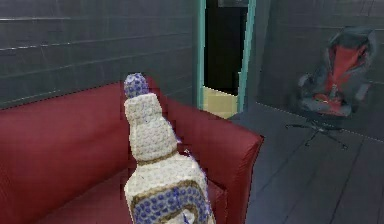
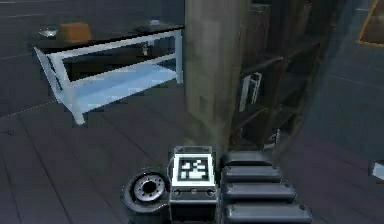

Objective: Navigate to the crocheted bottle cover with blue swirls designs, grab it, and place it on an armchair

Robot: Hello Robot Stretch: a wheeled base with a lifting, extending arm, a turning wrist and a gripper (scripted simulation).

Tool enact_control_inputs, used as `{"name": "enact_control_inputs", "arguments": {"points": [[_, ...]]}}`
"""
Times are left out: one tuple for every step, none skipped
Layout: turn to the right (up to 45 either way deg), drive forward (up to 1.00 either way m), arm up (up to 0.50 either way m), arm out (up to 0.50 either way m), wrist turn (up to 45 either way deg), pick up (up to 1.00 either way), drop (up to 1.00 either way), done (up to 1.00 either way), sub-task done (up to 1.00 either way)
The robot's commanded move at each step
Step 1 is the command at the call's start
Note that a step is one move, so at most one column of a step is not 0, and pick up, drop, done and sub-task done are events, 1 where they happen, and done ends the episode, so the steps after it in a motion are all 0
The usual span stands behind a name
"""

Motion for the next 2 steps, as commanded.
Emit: {"name": "enact_control_inputs", "arguments": {"points": [[36.0,0.0,0.0,0.0,0.0,0.0,0.0,0.0,0.0],[0.0,1.0,0.0,0.0,0.0,0.0,0.0,0.0,0.0]]}}
